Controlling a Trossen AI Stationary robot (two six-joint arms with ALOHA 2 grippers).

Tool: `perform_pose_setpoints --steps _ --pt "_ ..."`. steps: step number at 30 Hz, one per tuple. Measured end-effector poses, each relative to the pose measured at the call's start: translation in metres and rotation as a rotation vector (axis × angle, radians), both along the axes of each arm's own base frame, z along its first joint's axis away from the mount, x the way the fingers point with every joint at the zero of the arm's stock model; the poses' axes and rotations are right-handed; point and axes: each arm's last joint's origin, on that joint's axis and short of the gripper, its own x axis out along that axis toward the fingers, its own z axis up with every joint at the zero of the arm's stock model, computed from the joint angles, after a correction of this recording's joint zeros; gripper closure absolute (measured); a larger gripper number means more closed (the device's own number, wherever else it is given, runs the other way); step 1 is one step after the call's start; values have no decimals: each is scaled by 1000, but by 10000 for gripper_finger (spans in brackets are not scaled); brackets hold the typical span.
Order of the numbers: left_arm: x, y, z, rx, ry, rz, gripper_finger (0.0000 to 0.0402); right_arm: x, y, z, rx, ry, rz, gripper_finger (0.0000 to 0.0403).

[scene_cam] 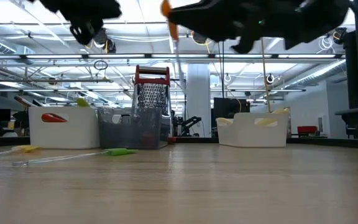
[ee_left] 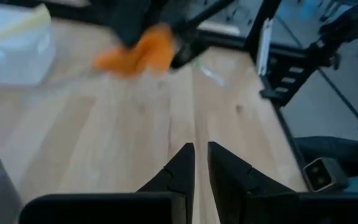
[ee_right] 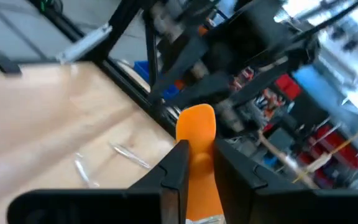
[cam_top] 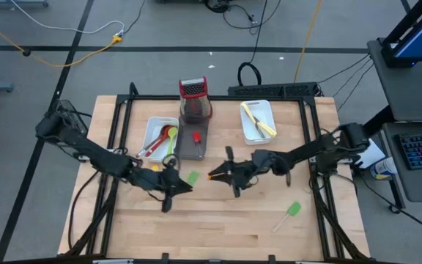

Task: Pick & Place Kitchen Items
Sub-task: Put the orange spatula into the black bin

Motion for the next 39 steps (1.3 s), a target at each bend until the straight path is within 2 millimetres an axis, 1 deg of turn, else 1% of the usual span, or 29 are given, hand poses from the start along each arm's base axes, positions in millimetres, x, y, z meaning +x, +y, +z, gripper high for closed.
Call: perform_pose_setpoints --steps 3,5,9,11,13,18,22,26,29,31,33,39 --pt "-12 6 17 28 -53 -21 355 23 -12 6 -43 -39 -39 349" --pt "-19 9 27 46 -99 -34 355 40 -21 6 -57 -54 -58 349" --pt "-29 14 40 78 -163 -50 355 71 -41 -3 -109 -54 -8 349" --pt "-32 15 43 81 -170 -52 355 83 -53 -7 -86 -55 -12 349" --pt "-33 16 43 82 -164 -52 355 91 -66 -14 -56 -38 -41 349" --pt "-35 17 39 91 -120 -51 355 95 -100 -39 -37 27 -121 348" --pt "-35 17 36 87 -88 -47 355 93 -126 -52 82 83 -177 348" --pt "-35 17 36 84 -89 -46 355 91 -143 -68 162 137 -222 348" --pt "-35 17 36 85 -87 -46 355 91 -146 -72 178 159 -232 339" --pt "-36 17 36 85 -84 -46 355 90 -146 -76 186 193 -232 326" --pt "-36 17 35 84 -71 -44 355 90 -145 -79 191 221 -230 309" --pt "-37 18 30 26 -17 -13 355 92 -135 -78 187 227 -211 253"
